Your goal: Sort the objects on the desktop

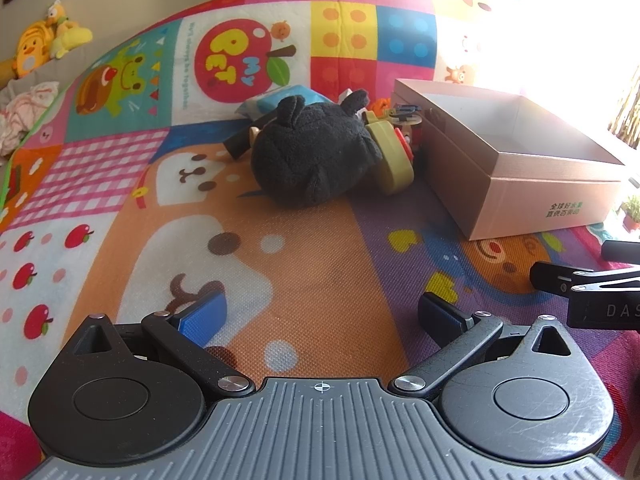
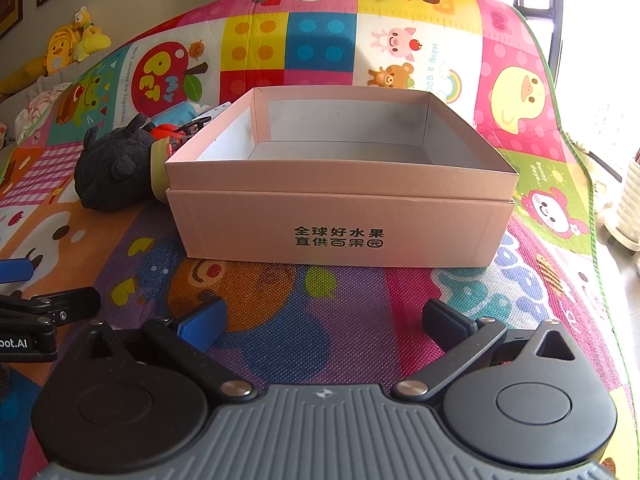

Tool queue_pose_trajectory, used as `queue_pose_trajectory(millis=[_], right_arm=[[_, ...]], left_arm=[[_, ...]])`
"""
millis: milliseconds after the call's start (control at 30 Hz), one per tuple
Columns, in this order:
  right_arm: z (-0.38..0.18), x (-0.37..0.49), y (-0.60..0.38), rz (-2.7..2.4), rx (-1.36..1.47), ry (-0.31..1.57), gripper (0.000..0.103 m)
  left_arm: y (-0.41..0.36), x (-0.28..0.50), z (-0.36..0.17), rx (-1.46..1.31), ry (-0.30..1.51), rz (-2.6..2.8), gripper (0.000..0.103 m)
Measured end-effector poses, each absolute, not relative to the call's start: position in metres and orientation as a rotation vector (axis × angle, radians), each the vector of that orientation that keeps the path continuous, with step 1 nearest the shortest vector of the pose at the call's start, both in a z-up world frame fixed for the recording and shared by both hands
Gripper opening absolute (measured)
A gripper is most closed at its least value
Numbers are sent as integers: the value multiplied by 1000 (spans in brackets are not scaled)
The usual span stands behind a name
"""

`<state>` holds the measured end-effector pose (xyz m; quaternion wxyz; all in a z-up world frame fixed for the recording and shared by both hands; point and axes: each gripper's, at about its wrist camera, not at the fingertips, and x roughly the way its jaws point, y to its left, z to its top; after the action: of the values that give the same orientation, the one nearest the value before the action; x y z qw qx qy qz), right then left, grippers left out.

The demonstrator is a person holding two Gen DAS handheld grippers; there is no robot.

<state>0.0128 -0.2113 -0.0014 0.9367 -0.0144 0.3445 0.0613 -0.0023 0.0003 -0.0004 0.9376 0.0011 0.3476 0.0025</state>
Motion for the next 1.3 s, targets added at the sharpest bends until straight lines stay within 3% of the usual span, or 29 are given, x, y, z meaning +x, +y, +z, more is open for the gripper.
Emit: queue_pose_trajectory(millis=[1300], right_arm=[[4,-2,-201,180,-75,771,103]], left_arm=[[7,14,21,22,678,33,103]])
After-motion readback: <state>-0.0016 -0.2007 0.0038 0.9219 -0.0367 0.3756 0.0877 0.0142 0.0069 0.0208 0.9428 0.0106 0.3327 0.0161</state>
